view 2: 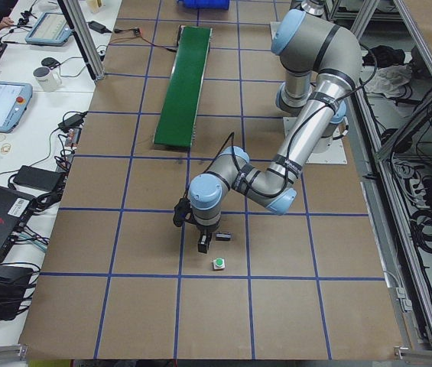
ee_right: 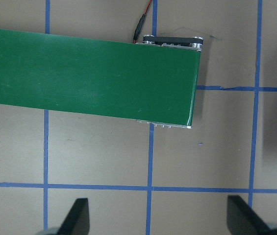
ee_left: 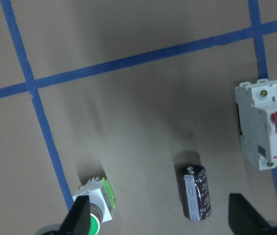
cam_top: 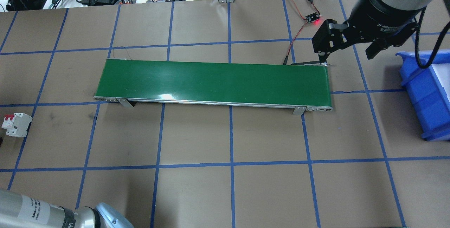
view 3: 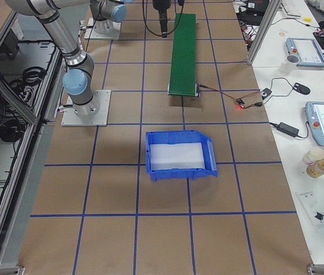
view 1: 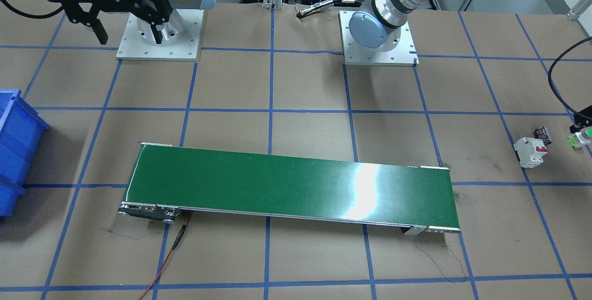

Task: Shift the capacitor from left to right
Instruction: 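Lower the left gripper over the black capacitor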

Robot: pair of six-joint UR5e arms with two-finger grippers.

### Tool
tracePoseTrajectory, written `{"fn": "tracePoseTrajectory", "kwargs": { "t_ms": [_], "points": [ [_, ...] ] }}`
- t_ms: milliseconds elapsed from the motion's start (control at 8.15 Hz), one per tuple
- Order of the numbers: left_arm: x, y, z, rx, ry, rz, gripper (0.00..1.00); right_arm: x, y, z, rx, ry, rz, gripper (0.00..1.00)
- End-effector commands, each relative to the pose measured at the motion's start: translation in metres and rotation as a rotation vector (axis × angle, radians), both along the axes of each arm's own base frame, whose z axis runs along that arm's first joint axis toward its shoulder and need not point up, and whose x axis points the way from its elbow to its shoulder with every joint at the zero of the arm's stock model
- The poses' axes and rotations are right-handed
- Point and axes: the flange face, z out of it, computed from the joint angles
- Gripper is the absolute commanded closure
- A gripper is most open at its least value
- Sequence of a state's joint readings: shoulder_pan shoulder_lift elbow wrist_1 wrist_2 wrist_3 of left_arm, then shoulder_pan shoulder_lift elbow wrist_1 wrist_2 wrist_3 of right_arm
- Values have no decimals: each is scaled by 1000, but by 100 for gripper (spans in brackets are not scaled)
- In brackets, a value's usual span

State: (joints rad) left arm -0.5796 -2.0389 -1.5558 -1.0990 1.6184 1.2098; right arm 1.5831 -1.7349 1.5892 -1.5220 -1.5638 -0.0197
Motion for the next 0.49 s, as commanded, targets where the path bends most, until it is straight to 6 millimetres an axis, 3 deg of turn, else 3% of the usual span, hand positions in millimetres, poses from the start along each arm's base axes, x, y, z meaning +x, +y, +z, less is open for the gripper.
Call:
{"fn": "tracePoseTrajectory", "kwargs": {
  "t_ms": [0,368],
  "points": [
    [1,18,-28,14,25,31,0,0,0,0,0,-1,0,0],
    [-5,28,-48,-2,-1,39,0,0,0,0,0,-1,-1,0]
  ]
}}
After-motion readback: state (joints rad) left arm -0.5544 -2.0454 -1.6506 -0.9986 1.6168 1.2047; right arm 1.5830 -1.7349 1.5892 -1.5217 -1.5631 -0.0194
